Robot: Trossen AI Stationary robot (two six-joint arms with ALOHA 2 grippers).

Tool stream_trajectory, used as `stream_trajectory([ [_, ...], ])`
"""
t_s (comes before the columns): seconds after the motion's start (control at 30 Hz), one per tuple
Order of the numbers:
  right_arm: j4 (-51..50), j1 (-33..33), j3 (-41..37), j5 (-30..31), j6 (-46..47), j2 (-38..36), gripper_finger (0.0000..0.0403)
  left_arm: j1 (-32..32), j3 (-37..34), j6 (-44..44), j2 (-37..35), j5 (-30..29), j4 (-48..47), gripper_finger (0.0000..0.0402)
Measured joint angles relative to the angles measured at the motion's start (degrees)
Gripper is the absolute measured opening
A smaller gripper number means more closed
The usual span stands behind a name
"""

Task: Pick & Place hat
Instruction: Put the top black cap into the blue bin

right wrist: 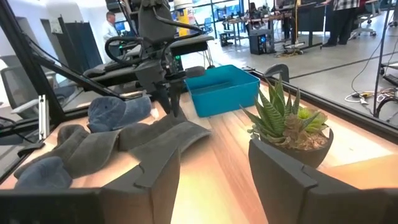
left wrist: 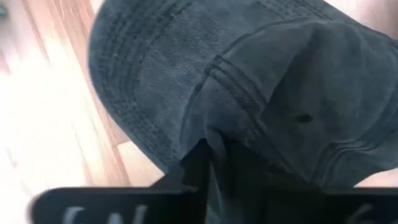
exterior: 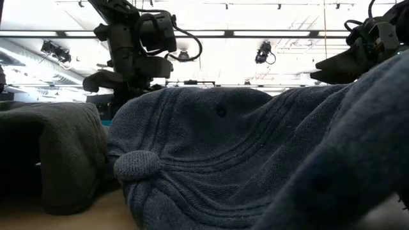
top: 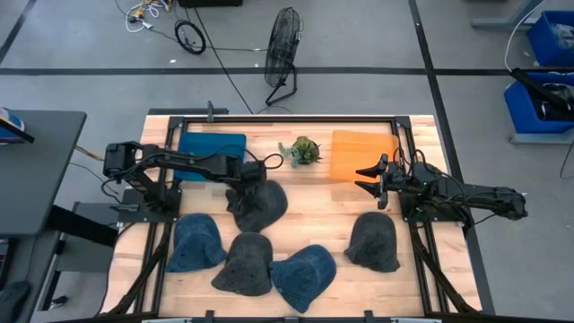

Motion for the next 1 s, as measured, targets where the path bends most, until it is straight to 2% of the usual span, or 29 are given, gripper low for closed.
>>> stream_trajectory([
  [0.1, 0.00, 0.02, 0.00, -0.02, 0.27, 0.00, 0.0197, -0.26, -0.03, -2.53, 0.28, 0.09, 1.24, 0.0009],
  [0.27, 0.00, 0.02, 0.00, -0.03, 0.90, 0.04, 0.0197, -0.28, 0.14, -11.26, -1.03, 0.07, 3.43, 0.0005],
  [0.4, 0.01, 0.02, 0.00, -0.04, 0.96, 0.11, 0.0197, -0.62, 2.62, -13.44, -3.65, -0.04, 0.85, 0.0005],
  [0.6, 0.00, 0.02, 0.00, -0.02, 1.09, 0.11, 0.0197, -1.86, 8.87, -7.75, -9.03, -0.56, -5.87, 0.0004],
  [0.67, 0.01, 0.02, 0.00, -0.02, 1.59, 0.13, 0.0197, -2.20, 11.53, -5.96, -11.11, -2.99, -9.55, 0.0004],
  [0.87, 0.02, 0.01, 0.00, -0.02, 2.99, 0.15, 0.0197, -1.57, 19.55, -1.27, -15.83, -16.16, -23.11, 0.0003],
  [1.0, 0.00, 0.00, 0.00, -0.02, 2.87, 0.15, 0.0197, 1.59, 22.93, 4.82, -17.40, -17.45, -31.03, 0.0003],
])
